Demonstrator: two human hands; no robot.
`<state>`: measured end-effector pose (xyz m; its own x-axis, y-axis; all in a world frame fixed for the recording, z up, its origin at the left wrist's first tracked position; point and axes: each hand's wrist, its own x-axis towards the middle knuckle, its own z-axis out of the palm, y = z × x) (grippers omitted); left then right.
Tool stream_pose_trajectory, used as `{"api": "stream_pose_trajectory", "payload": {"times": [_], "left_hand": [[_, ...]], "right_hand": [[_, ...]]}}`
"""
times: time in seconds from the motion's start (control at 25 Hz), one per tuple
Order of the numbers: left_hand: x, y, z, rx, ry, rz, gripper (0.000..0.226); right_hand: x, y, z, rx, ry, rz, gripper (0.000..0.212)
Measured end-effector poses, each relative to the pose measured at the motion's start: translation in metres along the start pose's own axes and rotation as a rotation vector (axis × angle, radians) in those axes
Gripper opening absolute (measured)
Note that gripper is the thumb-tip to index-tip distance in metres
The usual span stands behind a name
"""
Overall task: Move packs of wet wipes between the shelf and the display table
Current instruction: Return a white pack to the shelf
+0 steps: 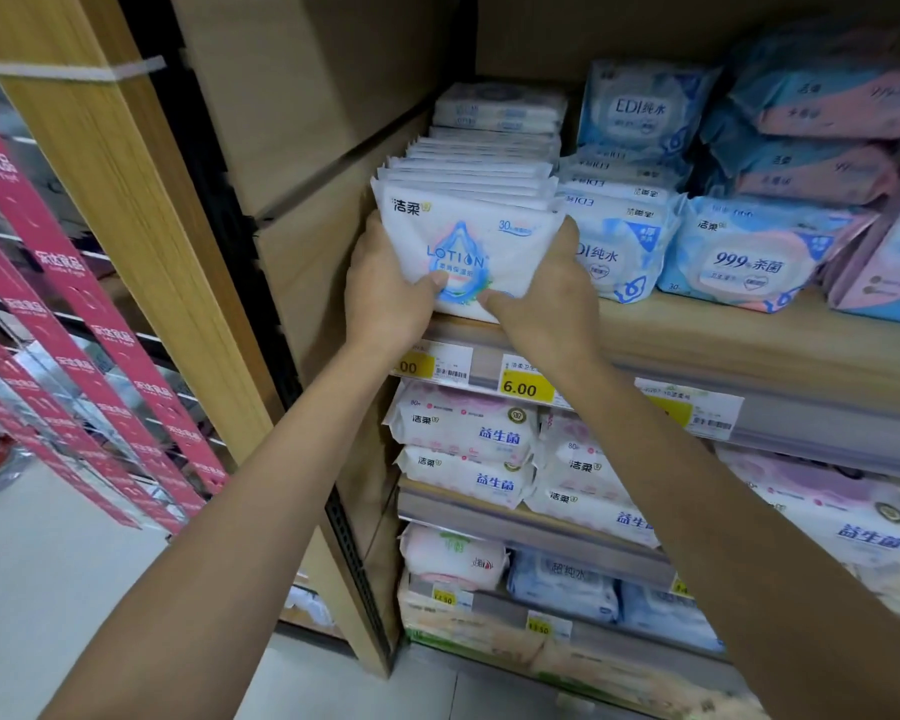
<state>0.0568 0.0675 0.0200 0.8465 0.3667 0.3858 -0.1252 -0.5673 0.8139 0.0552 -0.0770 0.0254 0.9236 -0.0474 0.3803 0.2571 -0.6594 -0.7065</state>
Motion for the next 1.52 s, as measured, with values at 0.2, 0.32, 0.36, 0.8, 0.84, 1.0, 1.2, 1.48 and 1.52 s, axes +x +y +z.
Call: {"api": "stream_pose_trajectory", "payload": {"times": [0.2,0.32,0.36,0.8,0.84,1.0,1.2,1.48,1.52], "left_hand": [[-0.005,0.003,-0.008,0.185,-0.021,0.028,0.072],[-0.021,0.014,-0.018,0.569,0.086,0.115,0.081],[-0.025,0.018,-0.022,0.600,0.128,0.161,0.074],[-0.034,-0.005,-0.031,-0.133,-0.063,0.175,0.019],[-0.047,-0.006,-0.039,-0.190,-0.091,0.170,0.017],[-0.123,-0.038,-0.062,-0.215,-0.179,0.111,0.014],[-0.266,-0.120,-0.067,-0.022,-0.214,-0.329,0.015],[-0.529,-0.170,-0.101,0.210,-0.108,-1.103,0.023],[-0.566,-0.169,-0.108,0.224,-0.064,-1.222,0.026]], "right_hand": [[0.000,0.003,-0.002,0.010,-0.017,0.004,0.075],[-0.002,0.004,-0.012,0.120,0.062,0.019,0.053],[-0.002,0.005,-0.013,0.148,0.109,0.014,0.047],[-0.013,0.001,-0.019,0.247,0.267,-0.036,0.022],[-0.024,0.003,-0.023,0.296,0.300,-0.066,0.015],[-0.094,0.028,-0.009,0.402,0.037,-0.169,0.008],[-0.206,0.107,0.059,0.203,-0.683,-0.097,0.011],[-0.341,0.184,0.114,-0.305,-1.522,-0.240,0.025],[-0.353,0.180,0.122,-0.376,-1.594,-0.286,0.028]]}}
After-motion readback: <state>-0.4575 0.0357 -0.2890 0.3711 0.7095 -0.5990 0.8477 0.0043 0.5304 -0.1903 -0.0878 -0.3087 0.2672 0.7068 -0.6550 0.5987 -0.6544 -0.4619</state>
